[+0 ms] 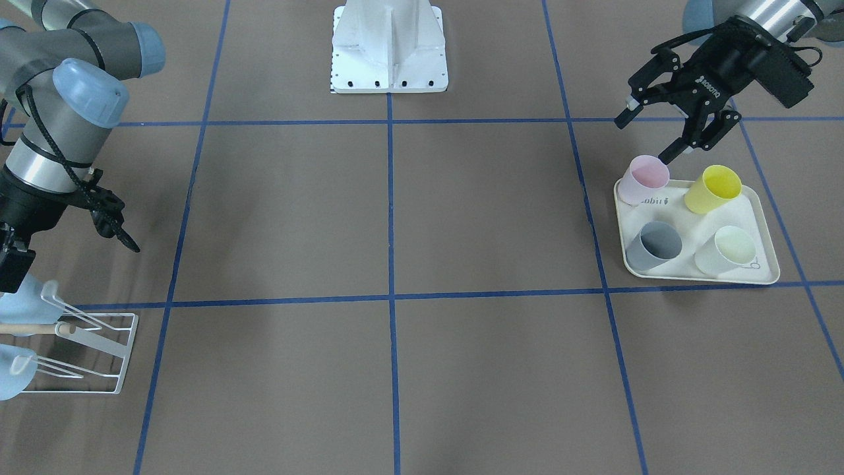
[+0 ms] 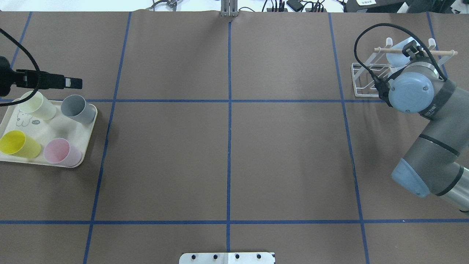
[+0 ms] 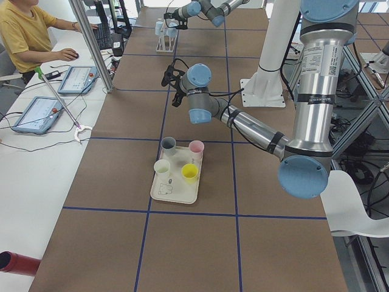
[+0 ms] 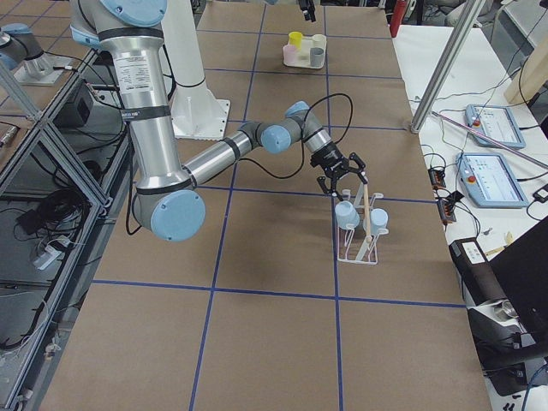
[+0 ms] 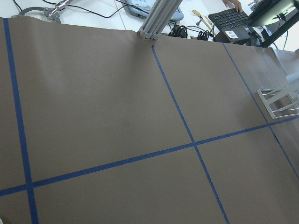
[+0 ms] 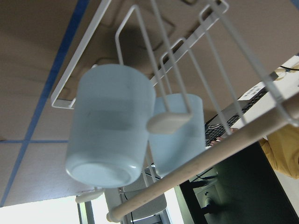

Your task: Transfer IKEA cup to right arm and place on rack

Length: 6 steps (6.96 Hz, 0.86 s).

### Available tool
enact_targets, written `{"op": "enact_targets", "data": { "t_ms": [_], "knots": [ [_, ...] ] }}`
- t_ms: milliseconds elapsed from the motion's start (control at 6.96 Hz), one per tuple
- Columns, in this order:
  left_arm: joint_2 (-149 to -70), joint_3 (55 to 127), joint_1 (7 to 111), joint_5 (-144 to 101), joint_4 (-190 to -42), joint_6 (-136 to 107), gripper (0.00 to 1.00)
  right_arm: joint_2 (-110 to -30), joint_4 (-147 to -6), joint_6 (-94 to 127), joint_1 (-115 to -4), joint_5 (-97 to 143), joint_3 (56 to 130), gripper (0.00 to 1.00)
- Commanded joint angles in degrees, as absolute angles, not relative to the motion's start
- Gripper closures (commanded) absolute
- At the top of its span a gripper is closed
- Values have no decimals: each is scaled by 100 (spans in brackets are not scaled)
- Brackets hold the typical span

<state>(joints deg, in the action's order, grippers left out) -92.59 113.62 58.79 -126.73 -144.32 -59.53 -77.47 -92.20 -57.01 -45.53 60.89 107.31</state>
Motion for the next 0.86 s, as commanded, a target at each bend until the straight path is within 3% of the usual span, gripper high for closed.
{"op": "enact_targets", "data": {
  "t_ms": [0, 431, 718],
  "knots": [
    [-8862, 11329, 6071, -12630, -14423, -5131, 0, -7594, -9228, -4139, -4561, 6938, 11255, 1],
    [-8298, 10814, 6539, -12098, -14440, -3284, 0, -7420, -9202, -1485, -4421, 8039, 11969, 1],
    [-8288, 10137, 6530, -11786, -14589, -2918, 0, -6806, -9141, 885, -4019, 8402, 12032, 0]
  ]
}}
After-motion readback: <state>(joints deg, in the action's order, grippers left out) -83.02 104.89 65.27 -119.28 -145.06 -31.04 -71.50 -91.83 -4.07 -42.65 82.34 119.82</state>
